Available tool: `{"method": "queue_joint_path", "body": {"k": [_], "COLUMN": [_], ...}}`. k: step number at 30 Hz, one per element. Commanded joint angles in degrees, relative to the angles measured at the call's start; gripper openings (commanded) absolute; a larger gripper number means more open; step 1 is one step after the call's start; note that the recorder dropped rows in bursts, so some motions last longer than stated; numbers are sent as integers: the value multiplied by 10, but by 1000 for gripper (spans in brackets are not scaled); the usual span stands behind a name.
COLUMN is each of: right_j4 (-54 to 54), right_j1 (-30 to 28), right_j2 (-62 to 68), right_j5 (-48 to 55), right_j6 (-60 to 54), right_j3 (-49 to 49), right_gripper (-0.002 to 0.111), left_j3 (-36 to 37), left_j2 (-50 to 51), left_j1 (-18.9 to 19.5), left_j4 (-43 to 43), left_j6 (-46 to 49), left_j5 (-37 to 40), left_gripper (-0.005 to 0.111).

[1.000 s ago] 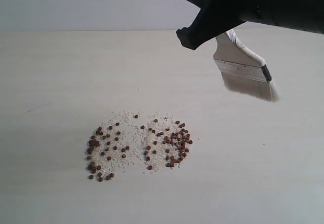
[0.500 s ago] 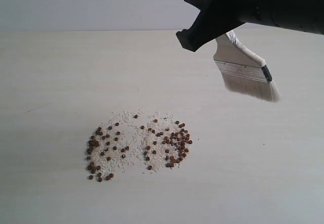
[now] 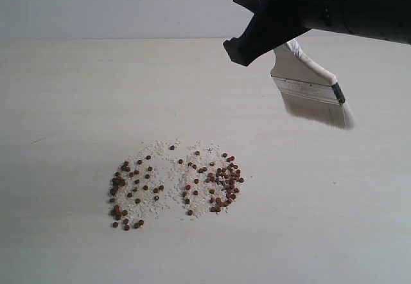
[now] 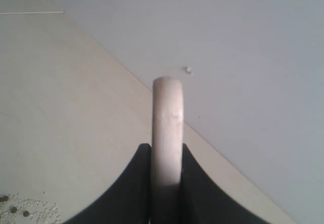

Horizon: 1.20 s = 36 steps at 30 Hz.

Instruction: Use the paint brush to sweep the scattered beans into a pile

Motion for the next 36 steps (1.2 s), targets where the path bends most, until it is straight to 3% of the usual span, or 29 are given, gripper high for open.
{"method": "queue_joint_path", "body": {"k": [1, 7, 9, 10, 12, 16, 19, 33, 35, 36], "right_j4": [5, 6, 6, 6, 6, -5, -6, -7, -87, -243], "right_j1": [-2, -2, -2, -2, -2, -2, -2, -2, -3, -3], "right_j2": [1, 1, 1, 1, 1, 1, 1, 1, 4, 11], "right_j5": [8, 30, 38, 40, 40, 40, 40, 82, 32, -25], "right_j6": [0, 0, 0, 0, 0, 0, 0, 4, 99, 276], "right_j3": [-5, -5, -5, -5, -5, -5, -5, -5, -2, 3], "right_gripper": [0, 0, 0, 0, 0, 0, 0, 0, 0, 0], "left_j3": [2, 2, 2, 2, 2, 2, 2, 2, 2, 2], "left_j2": [-2, -2, -2, -2, -2, -2, -2, -2, -2, -2], "left_j1": [2, 2, 1, -1, 0, 0, 0, 0, 0, 0], "left_j4": [1, 1, 1, 3, 12, 75, 79, 85, 85, 85], "left_j6": [2, 2, 2, 2, 2, 2, 2, 2, 2, 2], "left_j5": [-2, -2, 34, 70, 212, 549, 623, 600, 600, 600], "left_gripper": [0, 0, 0, 0, 0, 0, 0, 0, 0, 0]}}
